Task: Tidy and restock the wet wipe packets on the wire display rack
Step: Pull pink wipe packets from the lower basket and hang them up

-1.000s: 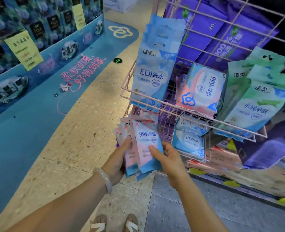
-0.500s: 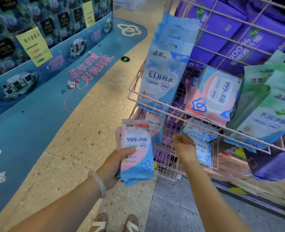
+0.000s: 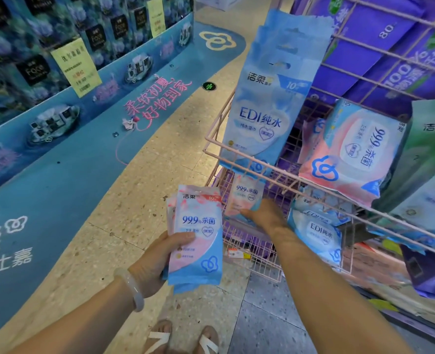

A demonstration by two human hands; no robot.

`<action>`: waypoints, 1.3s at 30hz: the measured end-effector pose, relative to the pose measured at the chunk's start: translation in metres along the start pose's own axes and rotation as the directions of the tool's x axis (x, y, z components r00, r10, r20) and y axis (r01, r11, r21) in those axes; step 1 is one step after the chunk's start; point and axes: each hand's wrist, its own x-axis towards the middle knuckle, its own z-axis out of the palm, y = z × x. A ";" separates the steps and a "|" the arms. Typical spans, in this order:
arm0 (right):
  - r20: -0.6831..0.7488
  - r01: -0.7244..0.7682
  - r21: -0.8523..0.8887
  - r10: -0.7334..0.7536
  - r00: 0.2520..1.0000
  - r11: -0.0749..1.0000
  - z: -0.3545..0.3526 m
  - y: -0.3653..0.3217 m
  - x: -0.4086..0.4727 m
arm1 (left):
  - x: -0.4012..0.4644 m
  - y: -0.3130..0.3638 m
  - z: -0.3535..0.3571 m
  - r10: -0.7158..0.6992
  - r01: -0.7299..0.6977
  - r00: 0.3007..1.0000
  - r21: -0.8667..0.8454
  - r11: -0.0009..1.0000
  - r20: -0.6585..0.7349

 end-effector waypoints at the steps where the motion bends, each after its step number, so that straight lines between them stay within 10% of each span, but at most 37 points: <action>1: 0.000 0.007 -0.002 -0.007 1.000 1.000 -0.001 0.000 0.002 | 0.000 -0.001 0.002 0.001 -0.001 1.000 -0.006 1.000 0.008; 8: -0.053 -0.068 0.556 0.117 0.992 0.828 -0.025 0.006 -0.013 | -0.002 0.000 0.010 -0.009 0.008 0.999 0.019 1.000 0.042; 14: 0.096 -0.083 0.983 -0.076 0.992 0.163 -0.060 0.011 -0.094 | -0.007 0.000 0.021 0.004 -0.006 0.998 0.036 0.999 0.064; 20: 0.152 -0.103 0.880 -0.071 0.986 0.464 -0.013 0.004 -0.142 | -0.009 -0.001 0.038 -0.007 -0.003 0.992 0.077 0.997 0.129; 27: 0.374 -0.304 0.859 -0.098 0.922 0.412 -0.012 -0.004 -0.150 | -0.013 -0.001 0.064 -0.023 -0.007 0.980 0.147 0.989 0.197; 34: 0.303 -0.248 0.887 -0.086 0.949 0.389 -0.016 -0.007 -0.155 | -0.016 0.019 0.080 -0.051 -0.001 0.970 0.211 0.977 0.238; 39: 0.269 -0.107 0.778 -0.175 0.947 0.619 -0.027 -0.017 -0.169 | -0.022 0.019 0.078 -0.044 -0.006 0.967 0.195 0.981 0.250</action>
